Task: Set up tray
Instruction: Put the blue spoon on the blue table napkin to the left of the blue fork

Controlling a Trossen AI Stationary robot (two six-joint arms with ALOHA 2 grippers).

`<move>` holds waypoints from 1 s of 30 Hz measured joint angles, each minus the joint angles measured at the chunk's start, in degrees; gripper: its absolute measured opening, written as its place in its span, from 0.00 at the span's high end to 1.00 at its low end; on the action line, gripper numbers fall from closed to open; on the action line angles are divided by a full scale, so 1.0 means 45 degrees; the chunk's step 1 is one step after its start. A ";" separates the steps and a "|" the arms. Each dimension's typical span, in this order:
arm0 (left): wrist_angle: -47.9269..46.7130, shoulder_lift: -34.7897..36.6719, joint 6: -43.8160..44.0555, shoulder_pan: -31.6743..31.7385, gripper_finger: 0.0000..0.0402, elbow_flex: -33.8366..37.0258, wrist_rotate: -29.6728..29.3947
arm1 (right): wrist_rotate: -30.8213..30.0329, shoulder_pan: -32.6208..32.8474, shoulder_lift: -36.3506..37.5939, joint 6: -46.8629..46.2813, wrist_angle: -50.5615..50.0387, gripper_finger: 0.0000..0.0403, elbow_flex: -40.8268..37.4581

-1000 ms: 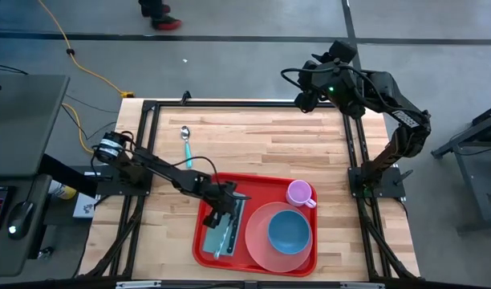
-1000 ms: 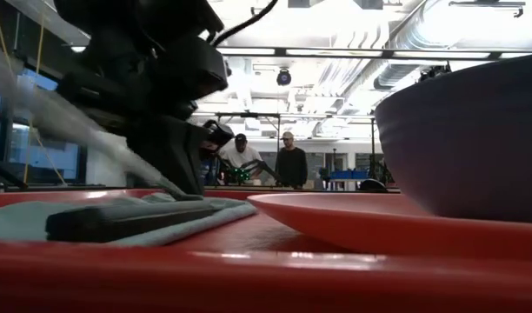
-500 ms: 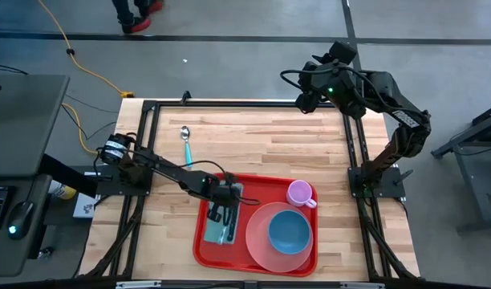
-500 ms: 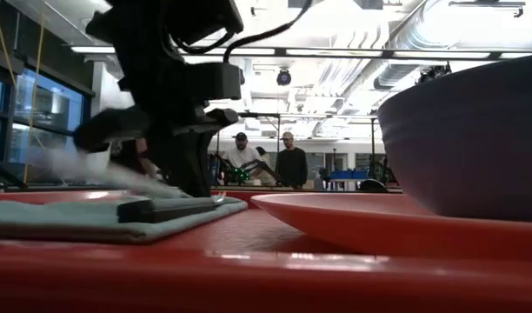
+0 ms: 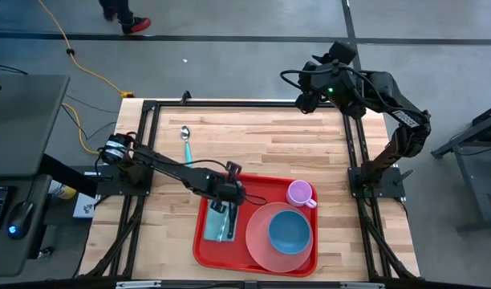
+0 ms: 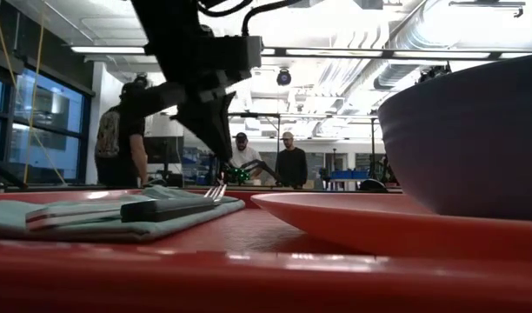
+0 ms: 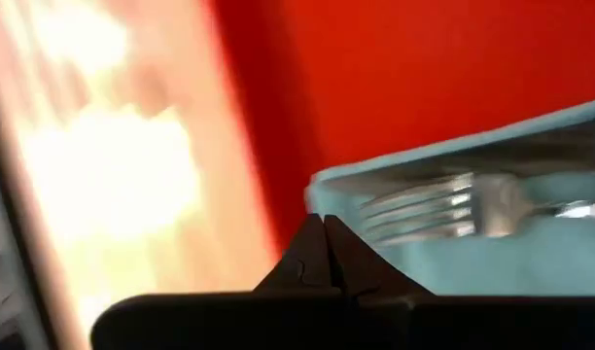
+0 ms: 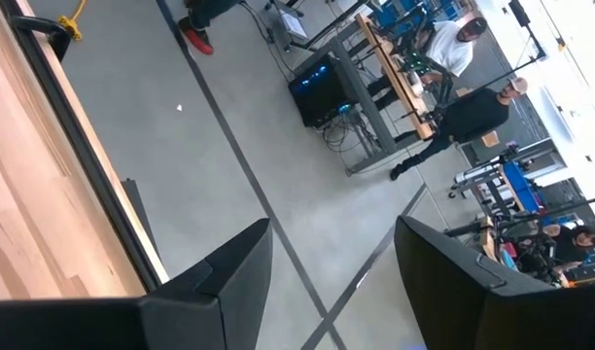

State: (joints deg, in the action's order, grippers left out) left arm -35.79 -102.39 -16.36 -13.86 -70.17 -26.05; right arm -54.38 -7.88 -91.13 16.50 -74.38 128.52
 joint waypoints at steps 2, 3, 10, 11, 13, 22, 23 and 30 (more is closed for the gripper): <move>-0.0605 0.0167 0.0150 0.0233 0.98 -0.0318 -0.0580 | 0.0126 0.0000 0.0000 -0.0004 -0.0004 0.51 0.0001; -0.1119 0.0298 0.0456 0.0427 0.98 -0.0493 -0.0950 | 0.0196 0.0000 0.0000 -0.0022 -0.0011 0.51 0.0001; -0.6292 0.2437 0.7136 0.3037 0.98 -0.0701 -0.2724 | 0.0221 0.0000 0.0005 -0.0976 -0.1035 0.51 0.0001; -0.6872 0.2818 0.7848 0.3450 0.98 -0.0690 -0.2756 | 0.0216 0.0000 0.0005 -0.1137 -0.1264 0.51 0.0001; -0.7282 0.3553 0.8696 0.4068 0.98 -0.0704 -0.3022 | 0.0195 0.0000 0.0005 -0.1378 -0.1592 0.51 0.0001; -0.9078 0.5104 1.2113 0.6983 0.98 -0.0714 -0.2298 | 0.0213 0.0000 0.0035 -0.2148 -0.2210 0.51 0.0001; -0.9258 0.5077 1.2239 0.7232 0.98 -0.0711 -0.2265 | 0.0229 0.0000 0.0039 -0.2271 -0.2281 0.51 0.0001; -0.8119 0.5013 1.2827 0.9342 0.98 0.0670 -0.0044 | 0.0606 0.0000 0.0108 -0.2946 -0.2594 0.51 0.0001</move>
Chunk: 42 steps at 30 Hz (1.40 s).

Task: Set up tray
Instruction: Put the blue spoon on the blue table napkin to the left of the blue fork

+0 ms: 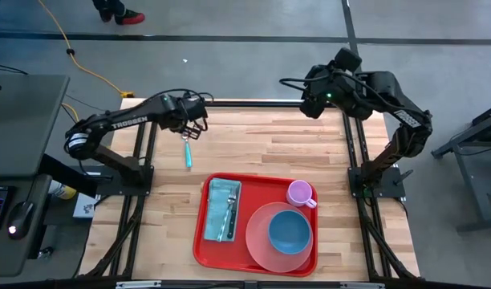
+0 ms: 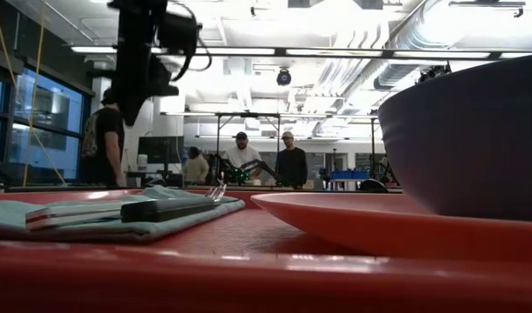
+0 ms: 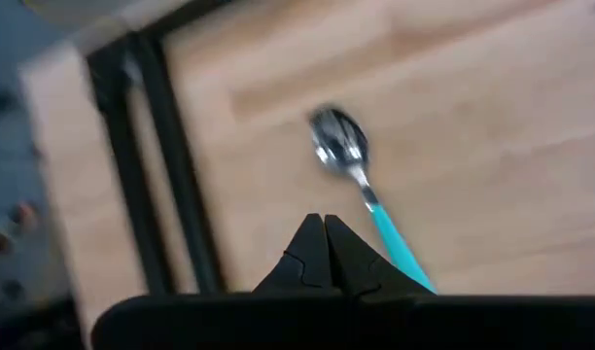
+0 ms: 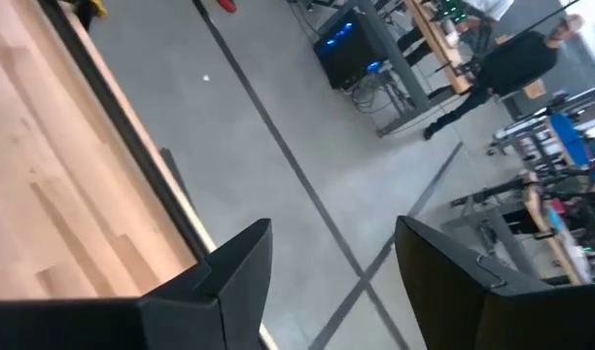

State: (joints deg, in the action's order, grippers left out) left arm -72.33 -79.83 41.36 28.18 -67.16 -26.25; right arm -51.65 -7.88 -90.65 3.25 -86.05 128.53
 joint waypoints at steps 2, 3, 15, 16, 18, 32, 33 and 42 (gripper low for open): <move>0.0736 -0.0001 0.0353 0.0401 0.98 0.0704 0.0811 | 0.0215 0.0000 0.0015 -0.0146 -0.0060 0.51 0.0000; 0.1191 -0.0010 0.0510 0.0550 0.98 0.1039 0.1187 | 0.0323 0.0000 0.0019 -0.0199 -0.0113 0.51 0.0000; 0.2475 -0.0010 0.1608 0.0828 0.97 0.2419 0.2490 | 0.0989 0.0000 0.0023 0.0043 -0.0303 0.51 0.0000; 0.2442 -0.0010 0.1721 0.0823 0.97 0.2419 0.2527 | 0.1002 0.0000 0.0023 0.0103 -0.0298 0.51 0.0000; 0.2354 -0.0115 0.1969 0.0818 0.95 0.2419 0.2537 | 0.1025 0.0000 0.0023 0.0168 -0.0275 0.51 0.0000; 0.4332 -0.1200 0.2530 0.0818 0.87 0.3528 0.4294 | 0.1057 0.0000 0.0023 0.0605 -0.0269 0.51 0.0000; 0.4325 -0.1200 0.2487 0.0818 0.84 0.3635 0.4304 | 0.1052 0.0000 0.0035 0.0637 -0.0269 0.51 0.0000; 0.4611 -0.1195 0.2104 0.0818 0.42 0.3832 0.4377 | 0.1110 0.0000 0.0077 0.0782 -0.0264 0.51 0.0000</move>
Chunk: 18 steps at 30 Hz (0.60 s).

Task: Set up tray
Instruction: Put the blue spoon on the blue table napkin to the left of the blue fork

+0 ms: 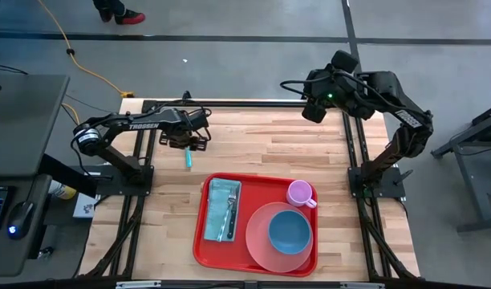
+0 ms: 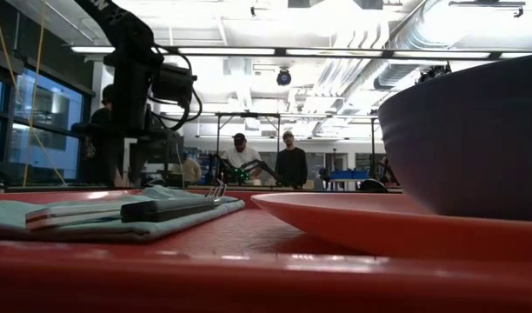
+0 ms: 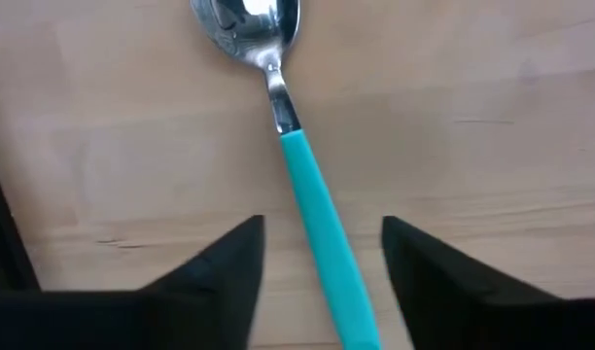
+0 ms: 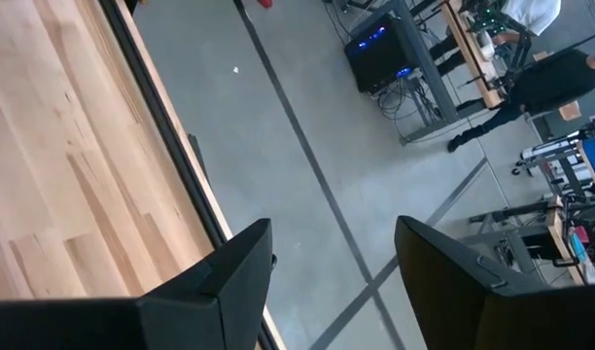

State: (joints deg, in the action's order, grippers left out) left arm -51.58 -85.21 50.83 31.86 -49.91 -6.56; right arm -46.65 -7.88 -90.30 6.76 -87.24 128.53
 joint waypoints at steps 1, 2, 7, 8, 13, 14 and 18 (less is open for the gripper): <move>0.0033 0.0000 0.0000 0.0000 0.38 0.0000 -0.0002 | 0.0000 0.0000 0.0000 0.0034 0.0000 0.51 0.0000; 0.0068 0.0000 0.0001 0.0000 0.34 0.0000 0.0003 | 0.0005 0.0000 0.0000 0.0034 0.0000 0.51 0.0000; 0.0124 -0.0137 0.0211 0.0000 0.24 0.0000 -0.0001 | 0.0000 0.0000 0.0000 0.0034 -0.0001 0.51 0.0000; 0.0144 -0.0238 0.0234 0.0000 0.23 0.0000 0.0003 | 0.0000 0.0000 0.0000 0.0034 0.0000 0.51 0.0000; 0.0229 -0.0892 0.0232 0.0000 0.26 0.0000 0.0353 | -0.0002 0.0000 0.0000 0.0034 -0.0005 0.51 0.0000; 0.0297 -0.1025 0.0247 0.0000 0.27 0.0000 0.0386 | -0.0004 0.0000 0.0000 0.0034 -0.0005 0.51 0.0000; 0.0692 -0.1395 0.0425 0.0000 0.30 0.0003 0.0665 | -0.0007 0.0000 0.0000 0.0034 -0.0005 0.51 0.0000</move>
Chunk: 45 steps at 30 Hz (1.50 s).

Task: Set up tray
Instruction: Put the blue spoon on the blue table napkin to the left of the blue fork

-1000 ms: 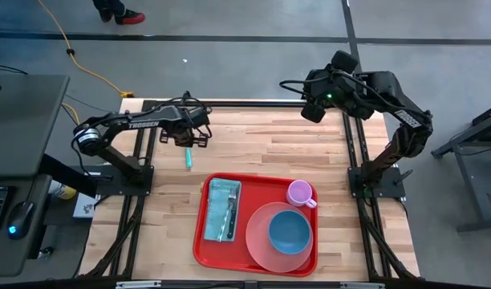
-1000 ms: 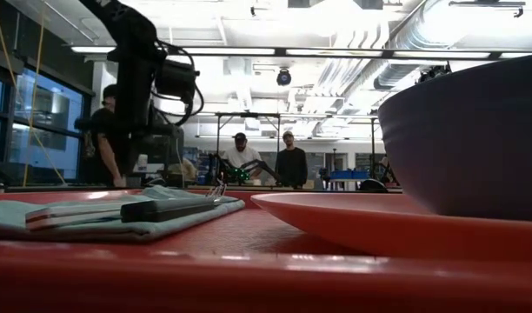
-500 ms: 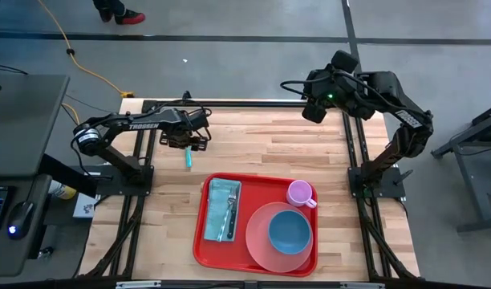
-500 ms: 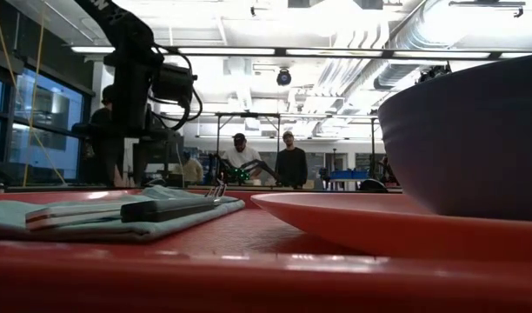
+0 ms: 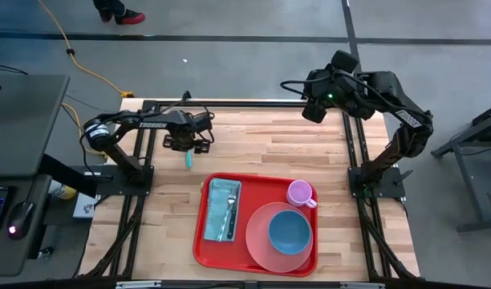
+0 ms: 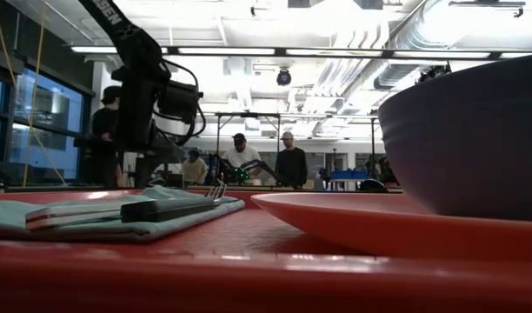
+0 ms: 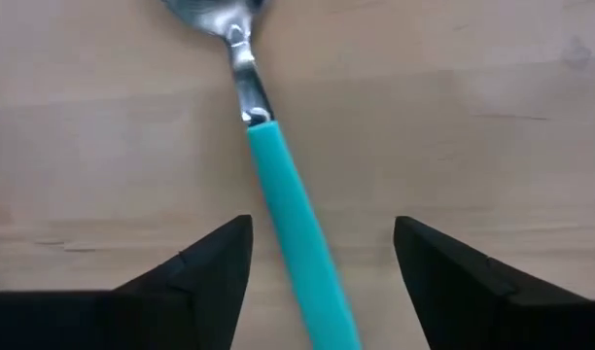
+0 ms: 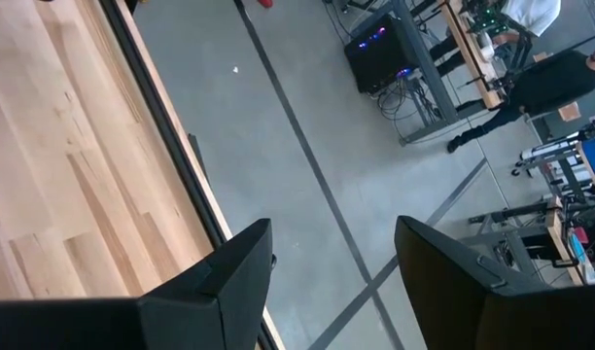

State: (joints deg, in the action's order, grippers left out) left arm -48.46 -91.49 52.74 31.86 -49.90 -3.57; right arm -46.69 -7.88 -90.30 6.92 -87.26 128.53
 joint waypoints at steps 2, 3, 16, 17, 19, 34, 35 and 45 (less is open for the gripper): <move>0.0615 -0.0080 0.0013 0.0000 0.31 0.0229 0.0225 | 0.0003 0.0000 0.0000 0.0000 -0.0007 0.51 0.0000; 0.0995 -0.0073 0.0043 0.0000 0.32 0.0430 0.0446 | -0.0002 0.0000 0.0000 0.0000 -0.0019 0.51 0.0000; 0.2051 0.0145 0.0629 0.0024 0.43 0.1667 0.1141 | -0.0065 0.0000 0.0000 0.0039 -0.0087 0.51 0.0000; 0.2059 0.0147 0.0633 0.0024 0.45 0.1672 0.1140 | -0.0065 0.0000 0.0000 0.0034 -0.0087 0.51 0.0000; 0.2023 0.0147 0.0633 0.0027 0.50 0.1673 0.1140 | -0.0065 0.0000 0.0000 0.0029 -0.0087 0.51 0.0000; 0.2038 0.0216 -0.0923 0.0005 0.86 0.1674 0.1260 | -0.0061 0.0000 -0.0005 -0.0107 -0.0090 0.51 0.0000; 0.2034 0.0305 -0.1183 0.0005 0.86 0.1692 0.1238 | -0.0061 0.0000 -0.0003 -0.0103 -0.0087 0.51 0.0000; 0.1743 0.2484 -0.2680 -0.0024 0.86 0.1833 0.0659 | -0.0059 0.0000 -0.0005 -0.0105 -0.0089 0.51 0.0000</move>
State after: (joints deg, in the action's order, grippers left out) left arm -40.62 -80.31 40.68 31.75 -41.65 -0.60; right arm -46.95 -7.88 -90.32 6.44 -87.66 128.53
